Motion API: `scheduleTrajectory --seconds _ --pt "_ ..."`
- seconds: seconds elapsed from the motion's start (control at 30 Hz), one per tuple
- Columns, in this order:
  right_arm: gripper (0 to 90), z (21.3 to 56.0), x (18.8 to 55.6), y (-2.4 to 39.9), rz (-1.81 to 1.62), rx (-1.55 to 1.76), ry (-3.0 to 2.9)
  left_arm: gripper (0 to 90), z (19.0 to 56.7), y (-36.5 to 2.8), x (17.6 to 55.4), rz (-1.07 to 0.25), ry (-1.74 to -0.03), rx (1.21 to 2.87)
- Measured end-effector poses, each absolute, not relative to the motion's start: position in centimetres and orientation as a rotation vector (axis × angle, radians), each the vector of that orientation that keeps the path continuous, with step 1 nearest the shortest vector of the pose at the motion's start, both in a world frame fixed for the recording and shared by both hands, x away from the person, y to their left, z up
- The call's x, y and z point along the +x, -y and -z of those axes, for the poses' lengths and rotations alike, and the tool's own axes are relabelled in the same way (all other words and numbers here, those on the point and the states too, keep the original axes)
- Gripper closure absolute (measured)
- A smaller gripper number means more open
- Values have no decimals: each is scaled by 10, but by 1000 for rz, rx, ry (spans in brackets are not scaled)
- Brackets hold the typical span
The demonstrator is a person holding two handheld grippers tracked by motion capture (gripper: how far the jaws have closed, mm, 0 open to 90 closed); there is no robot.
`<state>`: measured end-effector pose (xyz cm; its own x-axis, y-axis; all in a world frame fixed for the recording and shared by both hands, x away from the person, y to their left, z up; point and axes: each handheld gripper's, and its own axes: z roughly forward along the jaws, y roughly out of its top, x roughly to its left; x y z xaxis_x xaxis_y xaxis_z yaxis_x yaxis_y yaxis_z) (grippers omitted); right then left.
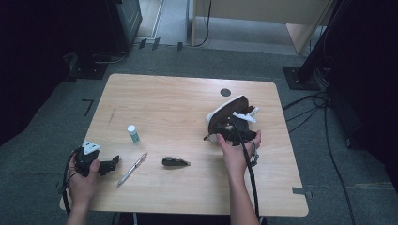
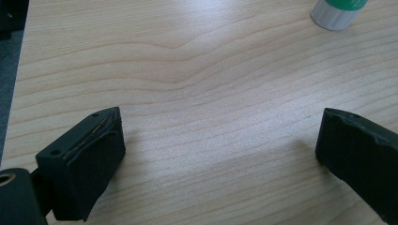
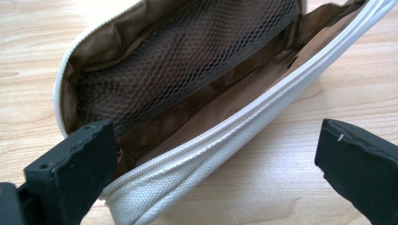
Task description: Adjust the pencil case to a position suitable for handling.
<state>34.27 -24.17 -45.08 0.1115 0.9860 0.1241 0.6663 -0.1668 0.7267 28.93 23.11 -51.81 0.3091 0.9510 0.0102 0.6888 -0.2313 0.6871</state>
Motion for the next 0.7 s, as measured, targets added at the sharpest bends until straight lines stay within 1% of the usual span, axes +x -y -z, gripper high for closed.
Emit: scheduleTrajectory --seconds 0.03,0.07,0.27,0.33,0.37,0.43,0.47,0.5,0.53,0.57,0.6,0.63,0.7 --pt "5 451 343 242 -835 1894 -1601 17 518 -231 289 -589 -1448 2002" --pt "38 454 344 240 -834 1894 -1619 17 518 -231 289 -588 -1448 2002" --pt "132 459 348 236 -831 1901 -1620 17 518 -231 289 -588 -1448 2002" --pt "144 460 348 237 -831 1901 -1613 17 518 -231 289 -588 -1448 2002" --pt "179 460 348 237 -842 1904 -1610 17 518 -231 289 -588 -1448 2002" --pt "277 460 348 239 -846 1908 -1594 17 518 -231 289 -588 -1448 2002" --pt "346 460 348 240 -850 1908 -1594 17 518 -231 289 -588 -1448 2002" --pt "504 460 347 244 -844 1902 -1571 16 518 -231 289 -588 -1448 2002" --pt "504 460 347 244 -844 1902 -1571 16 518 -231 289 -588 -1447 2002" --pt "591 460 346 247 -823 1884 -1560 16 518 -231 289 -588 -1447 2002" --pt "779 458 343 253 -786 1848 -1527 17 518 -231 289 -588 -1447 2002" --pt "779 458 343 253 -786 1848 -1527 17 518 -231 289 -588 -1447 2002" --pt "850 455 336 264 -815 1799 -1477 17 518 -231 289 -587 -1446 2002"
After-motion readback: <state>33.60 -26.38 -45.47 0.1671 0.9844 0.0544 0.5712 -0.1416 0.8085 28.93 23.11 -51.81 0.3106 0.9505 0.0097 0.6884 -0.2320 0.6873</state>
